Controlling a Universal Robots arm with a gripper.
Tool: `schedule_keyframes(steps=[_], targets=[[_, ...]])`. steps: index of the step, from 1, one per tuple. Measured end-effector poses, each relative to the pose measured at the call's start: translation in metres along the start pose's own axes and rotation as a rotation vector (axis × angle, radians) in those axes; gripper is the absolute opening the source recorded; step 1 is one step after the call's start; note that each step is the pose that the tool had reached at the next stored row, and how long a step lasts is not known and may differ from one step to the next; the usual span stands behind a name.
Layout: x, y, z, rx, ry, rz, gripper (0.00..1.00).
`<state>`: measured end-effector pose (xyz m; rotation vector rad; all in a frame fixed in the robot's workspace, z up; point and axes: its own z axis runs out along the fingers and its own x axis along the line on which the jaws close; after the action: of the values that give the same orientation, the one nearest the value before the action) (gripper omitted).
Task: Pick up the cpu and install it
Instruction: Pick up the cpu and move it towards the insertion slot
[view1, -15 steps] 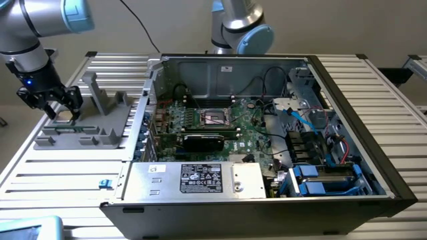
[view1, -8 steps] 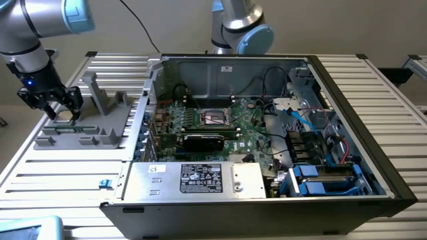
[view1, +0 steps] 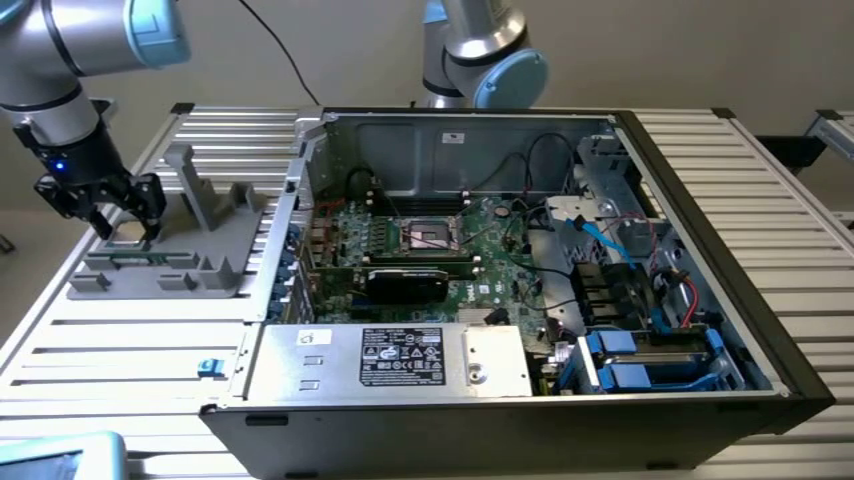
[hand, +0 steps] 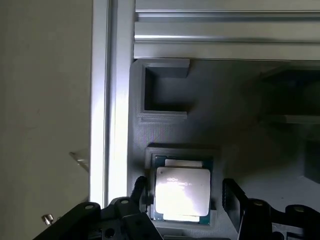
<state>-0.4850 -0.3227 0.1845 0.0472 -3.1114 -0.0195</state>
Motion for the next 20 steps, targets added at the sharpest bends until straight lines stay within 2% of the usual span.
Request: schedule_keyframes(steps=[3, 4, 8, 13, 16, 20], targets=[[0.0001, 0.0000, 0.0002, -0.0009, 0.0049, 0.000, 0.69], [0.0001, 0.0000, 0.0002, -0.0010, 0.0058, 0.000, 0.62], [0.0000, 0.0000, 0.0005, -0.0023, 0.0065, 0.000, 0.62], [0.0000, 0.0000, 0.0008, -0.0081, 0.0077, 0.000, 0.62], [0.0002, -0.0001, 0.0007, -0.0086, 0.0109, 0.001, 0.62], [0.0002, -0.0001, 0.0008, -0.0087, 0.0113, 0.001, 0.62]])
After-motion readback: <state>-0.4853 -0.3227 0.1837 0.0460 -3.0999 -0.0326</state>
